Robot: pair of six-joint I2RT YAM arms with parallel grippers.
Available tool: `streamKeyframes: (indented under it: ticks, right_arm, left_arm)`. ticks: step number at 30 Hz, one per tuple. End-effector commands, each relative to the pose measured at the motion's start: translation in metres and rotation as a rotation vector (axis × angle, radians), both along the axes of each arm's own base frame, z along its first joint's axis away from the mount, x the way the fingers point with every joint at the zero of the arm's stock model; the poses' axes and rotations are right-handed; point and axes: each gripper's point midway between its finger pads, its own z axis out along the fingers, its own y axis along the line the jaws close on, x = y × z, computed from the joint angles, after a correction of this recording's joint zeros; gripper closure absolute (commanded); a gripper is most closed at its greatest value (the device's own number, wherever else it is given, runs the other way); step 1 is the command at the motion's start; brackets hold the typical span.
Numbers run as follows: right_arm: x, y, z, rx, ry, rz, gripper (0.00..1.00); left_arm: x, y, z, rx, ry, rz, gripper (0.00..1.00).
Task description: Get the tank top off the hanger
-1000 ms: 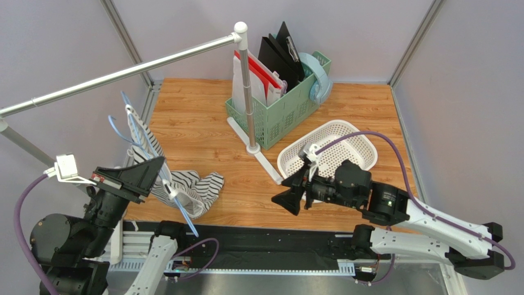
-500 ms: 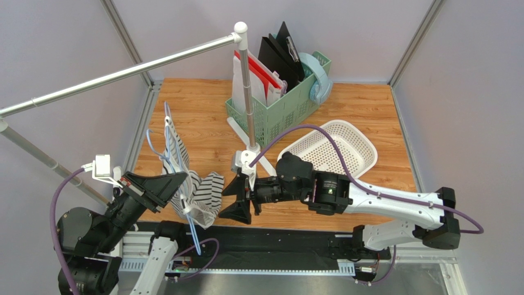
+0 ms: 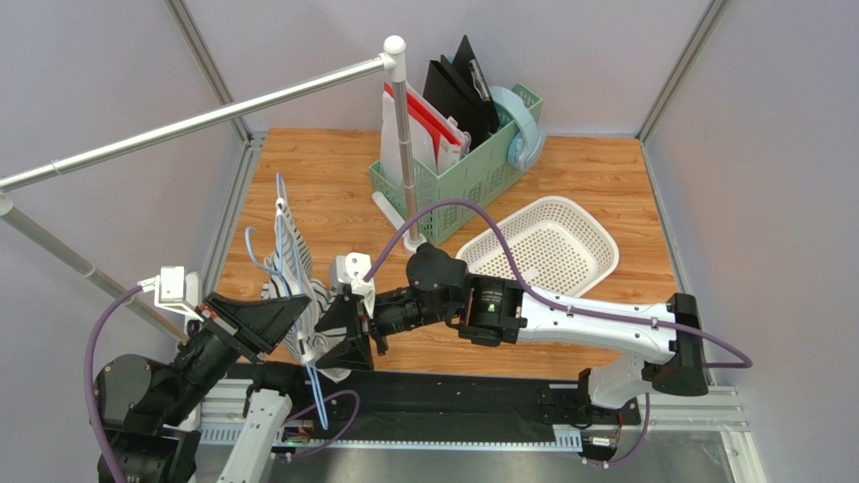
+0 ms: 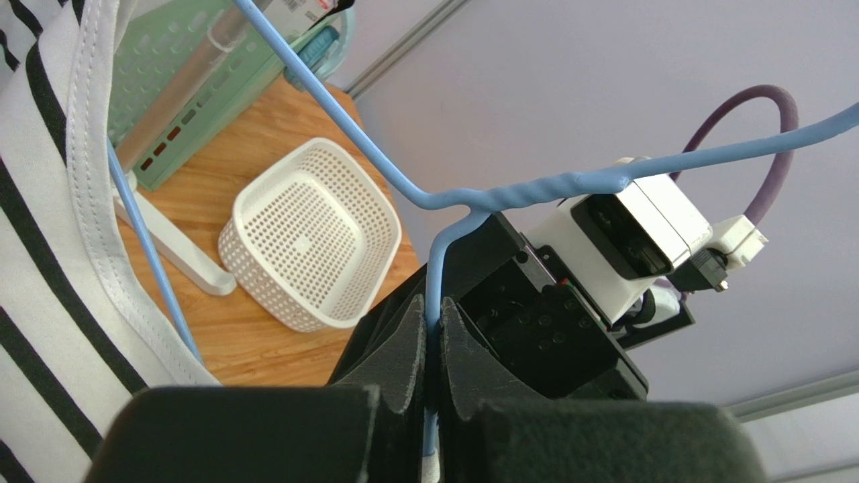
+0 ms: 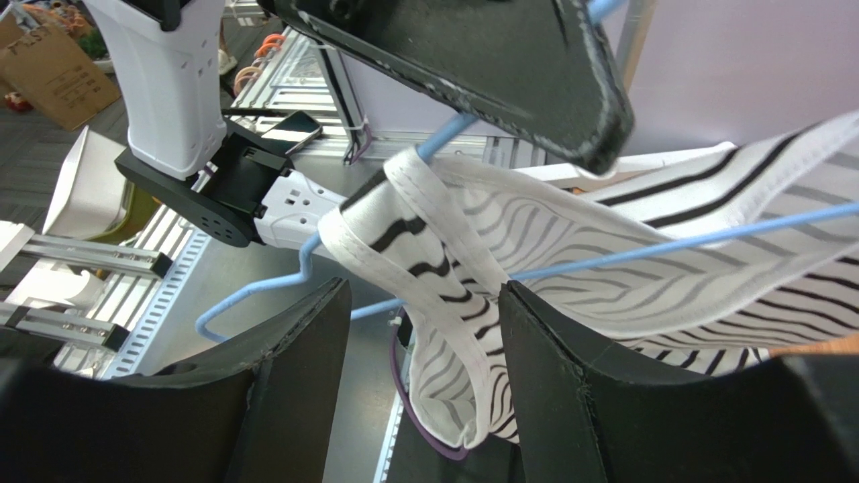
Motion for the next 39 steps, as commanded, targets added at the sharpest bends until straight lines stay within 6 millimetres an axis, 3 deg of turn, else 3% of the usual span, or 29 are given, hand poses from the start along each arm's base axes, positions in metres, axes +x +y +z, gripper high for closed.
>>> streamKeyframes:
  ticks: [1, 5, 8, 12, 13, 16, 19, 26, 27, 36, 39]
  right_arm:
    - [-0.015, 0.004, 0.043, 0.141, -0.044, 0.079, 0.39]
    - [-0.018, 0.006, 0.047, 0.158, -0.034, 0.094, 0.42]
    - [-0.018, 0.005, 0.044, 0.15, -0.029, 0.093, 0.52]
    - [-0.016, 0.004, 0.044, 0.148, -0.023, 0.074, 0.74]
    - [-0.018, 0.002, 0.046, 0.15, -0.019, 0.079, 0.87]
    - [-0.021, -0.002, 0.049, 0.138, -0.01, 0.084, 1.0]
    - [-0.027, -0.011, 0.051, 0.131, -0.013, 0.082, 1.0]
    - [-0.051, -0.034, 0.033, 0.055, 0.006, 0.114, 1.0]
    - [-0.053, -0.036, 0.023, 0.036, 0.017, 0.112, 1.0]
    - [-0.103, -0.045, 0.001, 0.007, 0.158, 0.221, 1.0]
    - [-0.107, -0.042, -0.009, 0.002, 0.185, 0.222, 1.0]
  left_arm:
    - [-0.005, -0.004, 0.006, -0.003, -0.036, -0.036, 1.0]
    - [-0.005, -0.005, 0.006, -0.007, -0.037, -0.036, 1.0]
    - [-0.004, -0.004, 0.005, -0.004, -0.036, -0.033, 1.0]
    - [-0.003, -0.004, 0.006, -0.005, -0.039, -0.028, 1.0]
    - [-0.003, -0.004, 0.006, -0.006, -0.044, -0.03, 1.0]
    - [-0.001, -0.001, 0.006, 0.009, -0.049, -0.01, 1.0]
    - [0.004, 0.007, 0.005, 0.046, -0.05, 0.051, 1.0]
    - [0.024, 0.039, -0.001, 0.104, -0.043, 0.26, 1.0]
    - [0.027, 0.04, -0.001, 0.107, -0.044, 0.268, 1.0]
    - [0.043, 0.049, 0.01, 0.043, -0.065, 0.342, 1.0]
    - [0.041, 0.051, 0.015, 0.018, -0.077, 0.355, 1.0]
